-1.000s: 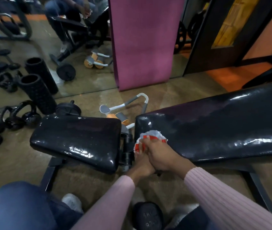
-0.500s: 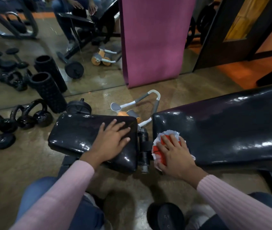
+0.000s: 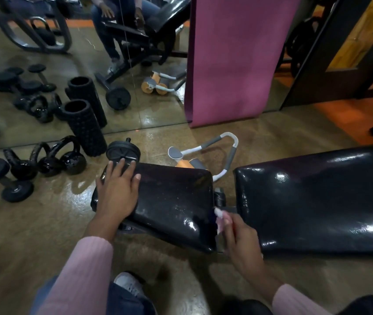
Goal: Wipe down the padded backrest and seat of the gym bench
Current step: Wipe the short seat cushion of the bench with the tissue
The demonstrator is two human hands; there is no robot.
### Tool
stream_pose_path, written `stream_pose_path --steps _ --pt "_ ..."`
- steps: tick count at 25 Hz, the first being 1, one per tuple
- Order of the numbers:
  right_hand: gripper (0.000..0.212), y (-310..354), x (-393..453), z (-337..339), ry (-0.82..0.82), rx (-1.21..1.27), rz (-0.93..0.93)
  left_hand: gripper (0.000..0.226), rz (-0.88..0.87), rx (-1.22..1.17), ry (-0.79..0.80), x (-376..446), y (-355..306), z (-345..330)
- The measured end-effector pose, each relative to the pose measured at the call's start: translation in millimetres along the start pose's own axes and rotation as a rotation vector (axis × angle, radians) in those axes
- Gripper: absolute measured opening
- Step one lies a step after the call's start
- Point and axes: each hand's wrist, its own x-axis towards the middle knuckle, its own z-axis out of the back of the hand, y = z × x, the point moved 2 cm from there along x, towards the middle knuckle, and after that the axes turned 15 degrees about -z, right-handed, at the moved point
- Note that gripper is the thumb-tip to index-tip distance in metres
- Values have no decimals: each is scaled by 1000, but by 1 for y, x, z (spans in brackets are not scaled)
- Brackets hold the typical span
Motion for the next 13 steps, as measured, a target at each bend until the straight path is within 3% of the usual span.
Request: stream_pose_path --steps 3,5,9,13 --pt "33 24 -8 -18 -206 255 -127 50 7 -21 -22 2 9 -1" --pt "39 33 -10 -43 -162 280 -160 49 -2 -37 -50 6 21 0" --pt "60 15 -11 -91 59 -45 -86 47 25 -107 -144 17 53 2" --pt "74 20 5 -94 90 -242 -169 47 -75 8 -19 24 49 -21"
